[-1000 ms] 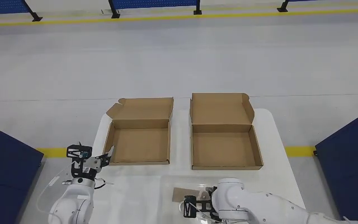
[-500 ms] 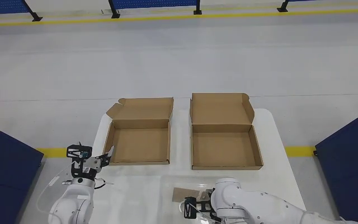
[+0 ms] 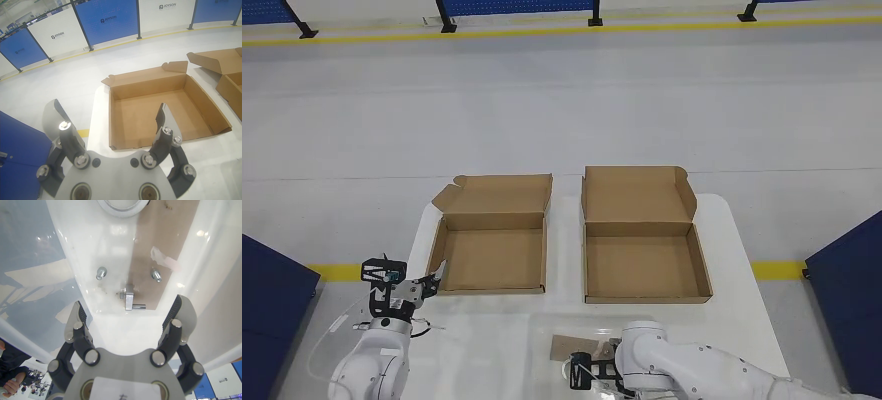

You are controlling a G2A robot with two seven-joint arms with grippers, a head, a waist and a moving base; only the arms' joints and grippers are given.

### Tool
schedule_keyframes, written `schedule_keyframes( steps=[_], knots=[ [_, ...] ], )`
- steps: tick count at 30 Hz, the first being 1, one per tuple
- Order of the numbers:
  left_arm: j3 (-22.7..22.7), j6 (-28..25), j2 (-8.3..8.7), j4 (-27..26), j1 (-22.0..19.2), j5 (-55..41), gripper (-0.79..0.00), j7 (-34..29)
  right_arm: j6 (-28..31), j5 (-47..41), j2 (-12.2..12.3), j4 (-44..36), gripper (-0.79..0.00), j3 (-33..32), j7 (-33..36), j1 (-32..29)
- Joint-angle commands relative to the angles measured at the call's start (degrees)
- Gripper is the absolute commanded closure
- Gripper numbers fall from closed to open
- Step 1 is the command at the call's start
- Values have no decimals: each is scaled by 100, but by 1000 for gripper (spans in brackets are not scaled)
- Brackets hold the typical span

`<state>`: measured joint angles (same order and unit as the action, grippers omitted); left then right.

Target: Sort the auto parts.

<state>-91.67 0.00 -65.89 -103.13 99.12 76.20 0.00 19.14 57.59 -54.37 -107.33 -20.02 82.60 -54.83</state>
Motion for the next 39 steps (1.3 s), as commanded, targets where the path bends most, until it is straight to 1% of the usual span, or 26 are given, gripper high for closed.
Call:
schedule_keyframes(
  steps=[1,3,7,8,9,10,11,13,16,27,32,35,37,39],
  knots=[
    [0,0,0,0,0,0,-785,0,2,78,2,57,-785,-4,-184,-50],
    [0,0,0,0,0,0,-785,0,56,130,11,112,-785,-21,-273,-90],
    [0,0,0,0,0,0,-785,0,108,188,20,81,-785,-45,-216,-141],
    [0,0,0,0,0,0,-785,0,108,196,21,70,-711,-54,-207,-154],
    [0,0,0,0,0,0,-785,0,113,209,22,59,-548,-59,-189,-167],
    [0,0,0,0,0,0,-785,0,114,227,23,46,-505,-68,-182,-177],
    [0,0,0,0,0,0,-785,0,111,242,24,41,-480,-76,-170,-190],
    [0,0,0,0,0,0,-785,0,105,253,23,26,-391,-92,-171,-216],
    [0,0,0,0,0,0,-785,0,113,270,21,13,-369,-117,-179,-251],
    [0,0,0,0,0,0,-785,0,97,363,6,-21,-329,-203,-106,-341],
    [0,0,0,0,0,0,-785,0,146,382,-5,-13,-296,-231,-94,-377],
    [0,0,0,0,0,0,-785,0,184,410,-17,-3,-296,-233,-81,-389],
    [0,0,0,0,0,0,-785,0,218,434,-28,-4,-317,-234,-96,-391],
    [0,0,0,0,0,0,-785,0,232,479,-39,-12,-317,-237,-122,-395]
  ],
)
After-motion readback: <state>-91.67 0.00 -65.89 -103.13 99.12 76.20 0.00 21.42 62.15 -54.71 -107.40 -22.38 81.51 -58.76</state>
